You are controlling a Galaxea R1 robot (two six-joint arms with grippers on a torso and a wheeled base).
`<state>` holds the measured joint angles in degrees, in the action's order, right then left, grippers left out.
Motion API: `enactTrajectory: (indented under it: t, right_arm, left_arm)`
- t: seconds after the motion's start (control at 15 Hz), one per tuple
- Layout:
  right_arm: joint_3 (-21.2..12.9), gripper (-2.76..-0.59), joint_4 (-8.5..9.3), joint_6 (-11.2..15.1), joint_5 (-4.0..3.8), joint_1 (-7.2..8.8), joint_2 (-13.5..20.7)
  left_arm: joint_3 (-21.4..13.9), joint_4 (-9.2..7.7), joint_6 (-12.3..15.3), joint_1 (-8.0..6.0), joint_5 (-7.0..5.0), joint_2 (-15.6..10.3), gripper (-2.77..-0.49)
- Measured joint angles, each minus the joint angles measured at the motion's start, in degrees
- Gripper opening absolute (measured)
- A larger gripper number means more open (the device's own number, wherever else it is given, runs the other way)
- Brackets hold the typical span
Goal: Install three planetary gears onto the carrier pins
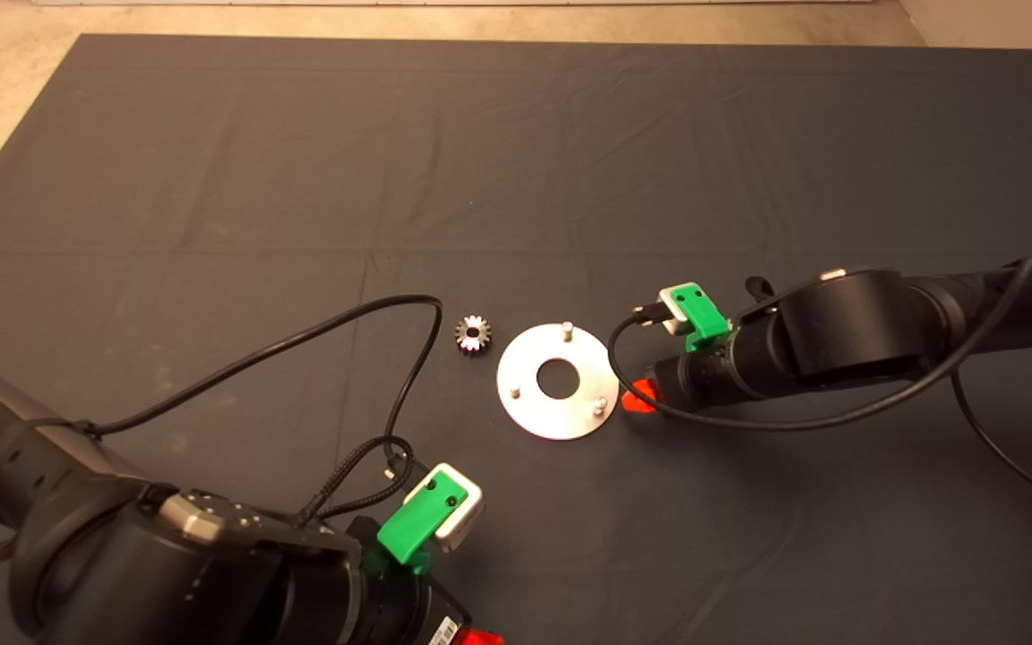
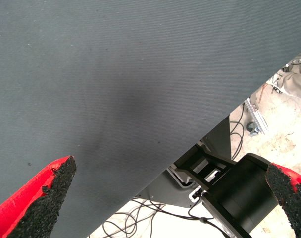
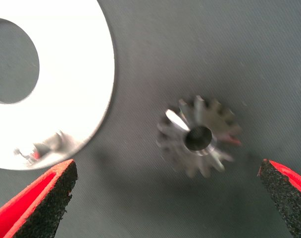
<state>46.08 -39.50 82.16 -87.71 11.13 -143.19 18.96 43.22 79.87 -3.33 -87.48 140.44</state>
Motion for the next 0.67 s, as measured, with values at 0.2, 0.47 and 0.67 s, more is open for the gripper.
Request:
enactTrajectory:
  t: [0.2, 0.47, 0.67]
  right_arm:
    - [0.9, -0.6, 0.06, -0.9, 0.02, 0.02, -0.6]
    - [2.0, -0.6, 0.09, -2.2, -0.02, 0.02, -0.6]
    - [2.5, -0.62, 0.09, -2.8, 0.0, 0.02, -0.6]
  left_arm:
    - [0.0, 0.06, 0.0, 0.0, 0.02, -0.2, -0.49]
    - [0.0, 0.13, 0.0, 0.0, 0.0, -0.7, -0.49]
    - [0.0, 0.13, 0.0, 0.0, 0.02, -1.3, -0.49]
